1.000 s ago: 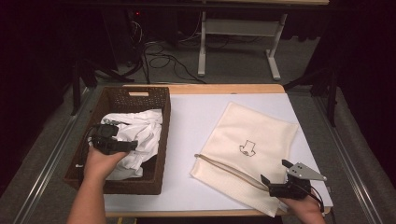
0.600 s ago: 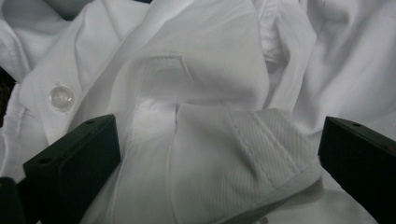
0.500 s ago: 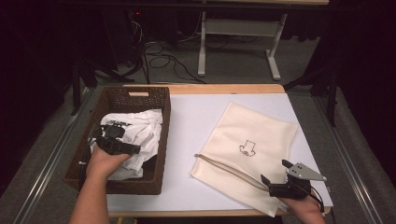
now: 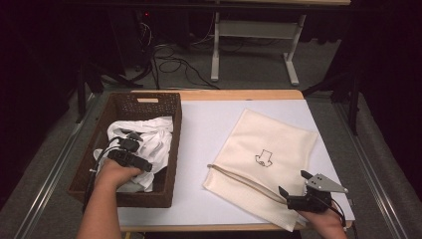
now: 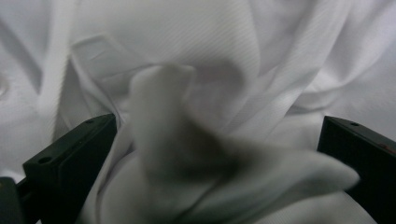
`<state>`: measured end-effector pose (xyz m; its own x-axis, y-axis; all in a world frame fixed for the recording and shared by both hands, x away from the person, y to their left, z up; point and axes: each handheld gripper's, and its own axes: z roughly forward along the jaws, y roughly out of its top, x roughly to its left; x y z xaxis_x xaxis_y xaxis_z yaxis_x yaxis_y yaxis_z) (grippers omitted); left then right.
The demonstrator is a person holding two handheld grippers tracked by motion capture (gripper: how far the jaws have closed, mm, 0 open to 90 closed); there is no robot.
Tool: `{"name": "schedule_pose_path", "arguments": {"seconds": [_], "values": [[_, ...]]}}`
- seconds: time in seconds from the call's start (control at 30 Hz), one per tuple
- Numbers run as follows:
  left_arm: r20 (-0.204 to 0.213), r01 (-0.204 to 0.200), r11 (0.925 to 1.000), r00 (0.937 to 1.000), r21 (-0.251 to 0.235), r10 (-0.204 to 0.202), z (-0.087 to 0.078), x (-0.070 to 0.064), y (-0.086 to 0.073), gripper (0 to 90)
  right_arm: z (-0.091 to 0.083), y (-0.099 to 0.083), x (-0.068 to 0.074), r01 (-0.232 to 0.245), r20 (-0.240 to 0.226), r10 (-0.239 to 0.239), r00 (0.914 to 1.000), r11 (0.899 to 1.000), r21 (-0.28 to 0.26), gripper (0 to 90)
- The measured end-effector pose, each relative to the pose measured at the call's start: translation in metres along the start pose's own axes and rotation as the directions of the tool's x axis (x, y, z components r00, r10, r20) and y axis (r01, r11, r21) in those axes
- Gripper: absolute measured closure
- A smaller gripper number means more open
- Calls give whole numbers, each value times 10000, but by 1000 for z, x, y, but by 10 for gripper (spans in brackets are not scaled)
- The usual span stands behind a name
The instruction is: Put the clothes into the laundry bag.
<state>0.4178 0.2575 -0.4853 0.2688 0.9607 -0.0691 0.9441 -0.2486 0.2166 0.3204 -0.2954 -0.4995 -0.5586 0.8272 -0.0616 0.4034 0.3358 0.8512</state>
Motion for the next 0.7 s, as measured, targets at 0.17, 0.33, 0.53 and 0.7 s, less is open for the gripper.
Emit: {"name": "schedule_pose_path", "arguments": {"seconds": [0.17,0.33,0.53,0.7], "values": [[-29,-417,9958,9991,818,421,10,-5,2,5,0,-1,0,-9,-12,9,10000,10000,30,31],[-194,-87,9987,9998,496,97,5,-3,0,174,1,-1,0,-30,-36,30,10000,10000,62,34],[-49,458,9987,9989,-227,-459,-2,3,-1,537,0,-1,0,21,-19,-21,10000,10000,75,38],[-315,392,9985,9987,-386,-405,-6,2,-1,689,0,-1,0,-62,-22,62,10000,9999,81,44]]}}
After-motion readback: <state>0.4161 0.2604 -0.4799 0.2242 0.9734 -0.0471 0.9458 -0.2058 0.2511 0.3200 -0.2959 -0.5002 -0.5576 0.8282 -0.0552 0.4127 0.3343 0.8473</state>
